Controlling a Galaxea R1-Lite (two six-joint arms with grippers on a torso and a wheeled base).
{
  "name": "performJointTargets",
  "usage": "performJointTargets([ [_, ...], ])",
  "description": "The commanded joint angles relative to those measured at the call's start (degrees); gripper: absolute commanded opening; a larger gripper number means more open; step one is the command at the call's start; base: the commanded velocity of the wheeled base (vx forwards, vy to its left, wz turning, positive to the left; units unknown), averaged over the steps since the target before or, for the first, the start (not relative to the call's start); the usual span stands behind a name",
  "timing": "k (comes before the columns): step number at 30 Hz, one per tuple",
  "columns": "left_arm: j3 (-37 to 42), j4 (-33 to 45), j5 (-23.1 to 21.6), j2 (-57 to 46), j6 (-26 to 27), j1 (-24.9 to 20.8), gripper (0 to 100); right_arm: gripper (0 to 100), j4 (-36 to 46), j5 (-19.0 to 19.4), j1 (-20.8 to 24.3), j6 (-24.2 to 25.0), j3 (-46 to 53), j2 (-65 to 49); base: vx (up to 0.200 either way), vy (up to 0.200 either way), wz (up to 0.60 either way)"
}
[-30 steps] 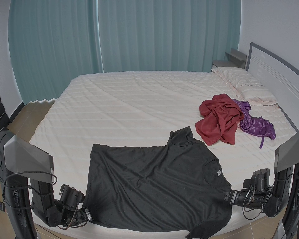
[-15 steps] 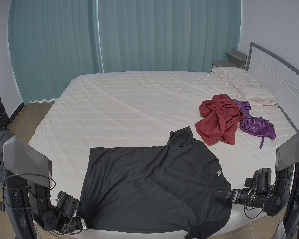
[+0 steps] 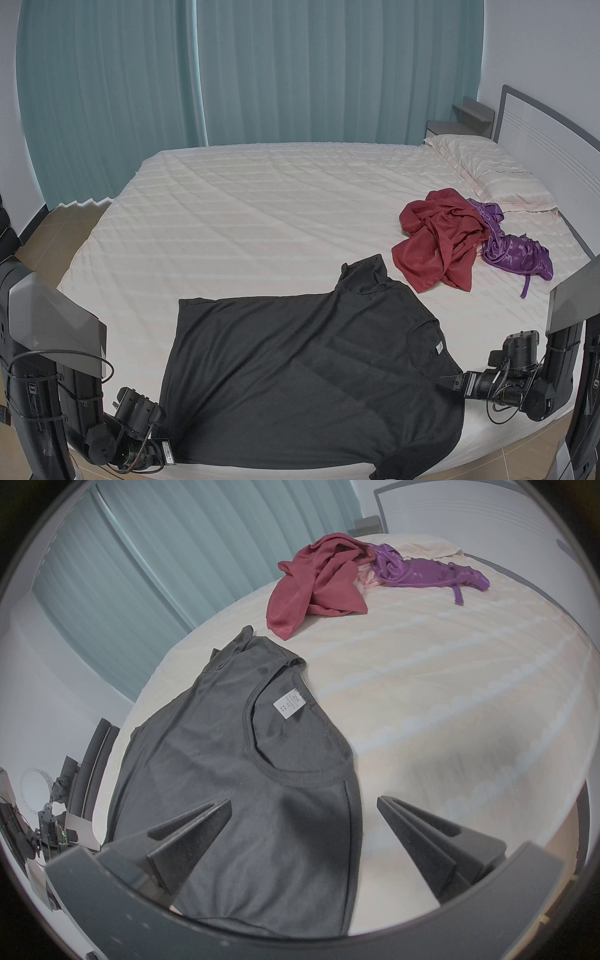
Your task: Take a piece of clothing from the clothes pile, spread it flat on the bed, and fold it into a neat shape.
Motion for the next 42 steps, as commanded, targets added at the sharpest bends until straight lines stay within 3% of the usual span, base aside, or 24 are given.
performJointTargets([
  [1,0.92,-0.09,-0.12,0.23,-0.12,-0.09,0,100,4.33,-0.01,0.68,-0.58,-5.51,3.43,0.000,0.000,0.00],
  [3,0.92,-0.09,-0.12,0.23,-0.03,-0.09,0,100,8.02,-0.01,0.68,-0.58,-7.70,3.61,0.000,0.000,0.00],
  [4,0.92,-0.09,-0.21,0.23,-0.12,-0.09,0,0,9.96,-0.01,0.68,-0.67,-9.02,3.70,0.000,0.000,0.00],
  [12,0.92,-0.09,-0.30,0.49,-0.12,-0.09,0,0,17.60,-0.18,-1.16,-0.58,-17.90,2.47,0.000,0.000,0.00],
  [27,0.92,-0.88,-0.38,1.73,-0.38,-0.61,0,0,18.30,0.43,-1.07,-2.08,-27.04,2.73,0.000,0.000,0.00],
  [28,0.92,-0.97,-0.47,1.73,-0.38,-0.61,0,100,18.39,0.43,-0.81,-2.17,-27.30,3.08,0.000,0.000,0.00],
  [34,0.84,-0.97,-0.47,1.73,-0.47,-0.61,0,100,18.39,0.43,-0.72,-2.25,-27.04,3.35,0.000,0.000,0.00],
  [42,0.66,-1.06,-0.47,1.73,-0.47,-0.61,0,100,18.48,0.17,-6.61,-2.17,-24.93,-1.49,0.000,0.000,0.00],
])
